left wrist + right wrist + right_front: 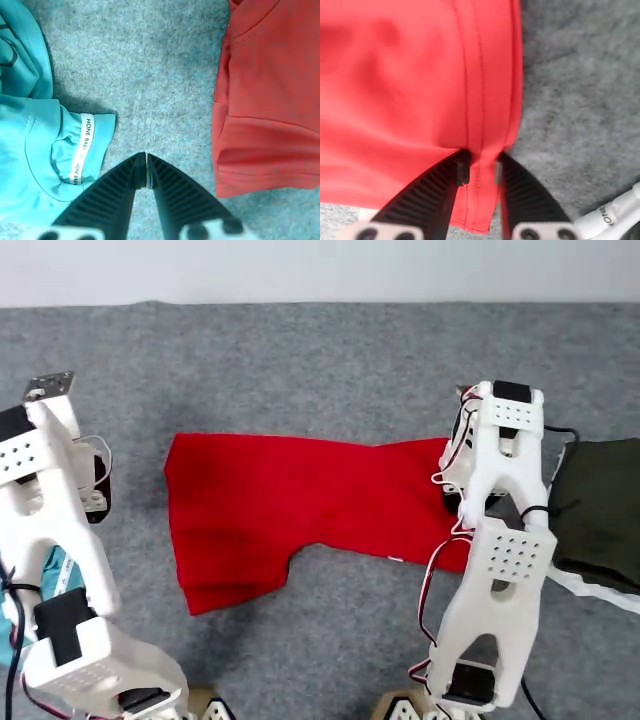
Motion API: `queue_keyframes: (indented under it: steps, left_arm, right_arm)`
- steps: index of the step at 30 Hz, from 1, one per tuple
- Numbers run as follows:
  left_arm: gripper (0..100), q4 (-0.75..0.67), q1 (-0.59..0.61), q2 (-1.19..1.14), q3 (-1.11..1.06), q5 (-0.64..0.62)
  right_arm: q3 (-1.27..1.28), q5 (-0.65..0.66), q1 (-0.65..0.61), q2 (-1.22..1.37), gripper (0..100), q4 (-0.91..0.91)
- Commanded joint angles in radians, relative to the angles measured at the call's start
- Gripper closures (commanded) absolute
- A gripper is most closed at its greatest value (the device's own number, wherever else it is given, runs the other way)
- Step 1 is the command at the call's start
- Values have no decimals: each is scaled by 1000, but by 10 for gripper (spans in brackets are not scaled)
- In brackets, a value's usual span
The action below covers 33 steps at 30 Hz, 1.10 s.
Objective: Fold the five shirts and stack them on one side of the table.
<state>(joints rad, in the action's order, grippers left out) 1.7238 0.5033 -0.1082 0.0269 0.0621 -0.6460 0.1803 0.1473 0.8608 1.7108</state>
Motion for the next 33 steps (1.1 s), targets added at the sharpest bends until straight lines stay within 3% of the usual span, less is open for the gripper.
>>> queue_keyframes:
  steps: [1, 15, 33]
  left_arm:
    - [994, 29, 3, 44, -2, 11]
    - [994, 29, 3, 43, -2, 12]
    - [994, 29, 3, 43, -4, 12]
  right_arm:
    - [-46, -2, -4, -18, 992, -5]
    - [-285, 32, 1, -19, 988, 84]
    - [-411, 34, -130, -5, 988, 28]
